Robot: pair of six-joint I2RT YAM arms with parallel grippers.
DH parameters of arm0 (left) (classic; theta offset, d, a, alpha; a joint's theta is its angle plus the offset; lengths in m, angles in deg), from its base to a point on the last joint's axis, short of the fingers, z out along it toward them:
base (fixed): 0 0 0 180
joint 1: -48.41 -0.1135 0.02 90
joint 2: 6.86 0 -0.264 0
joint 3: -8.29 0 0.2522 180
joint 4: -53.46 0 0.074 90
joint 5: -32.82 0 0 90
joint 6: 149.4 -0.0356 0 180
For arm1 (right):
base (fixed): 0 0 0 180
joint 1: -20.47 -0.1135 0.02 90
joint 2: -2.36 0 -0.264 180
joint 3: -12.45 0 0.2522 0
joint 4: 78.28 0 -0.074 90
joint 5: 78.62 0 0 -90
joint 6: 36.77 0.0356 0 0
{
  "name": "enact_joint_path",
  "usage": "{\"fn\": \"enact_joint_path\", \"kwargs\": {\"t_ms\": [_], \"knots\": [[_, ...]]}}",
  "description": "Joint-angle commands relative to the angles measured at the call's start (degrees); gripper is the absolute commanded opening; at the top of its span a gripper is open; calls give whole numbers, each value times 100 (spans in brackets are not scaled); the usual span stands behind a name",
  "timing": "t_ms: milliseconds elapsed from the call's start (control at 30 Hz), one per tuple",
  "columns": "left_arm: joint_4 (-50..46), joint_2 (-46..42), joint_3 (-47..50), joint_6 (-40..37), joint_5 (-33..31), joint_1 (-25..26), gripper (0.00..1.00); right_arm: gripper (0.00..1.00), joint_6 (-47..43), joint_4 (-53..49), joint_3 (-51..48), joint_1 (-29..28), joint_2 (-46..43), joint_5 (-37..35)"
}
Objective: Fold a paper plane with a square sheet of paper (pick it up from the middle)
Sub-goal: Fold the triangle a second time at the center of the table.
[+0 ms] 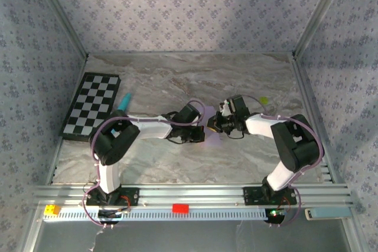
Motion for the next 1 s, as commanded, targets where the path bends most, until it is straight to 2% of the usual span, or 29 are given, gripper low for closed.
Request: {"fn": "enact_joint_path", "kwargs": {"t_ms": [0,100,300,467,600,800,967], "knots": [[-778,142,153,-168,-230,52,0,5,-69,-30,61,-101,241,-24],[-811,139,146,-188,-237,52,0,4,-77,-128,-10,13,443,-251],[-838,141,168,-206,-251,52,0,4,13,256,-120,572,747,-73],[-831,126,179,-199,-264,57,0,4,-96,114,13,919,695,-199],[-812,99,188,-194,-262,52,0,5,-109,250,9,1164,578,58],[-800,63,167,-199,-273,52,0,7,-358,50,2,936,-103,122],[-785,57,126,-194,-273,52,0,7,-401,36,33,543,86,317]]}}
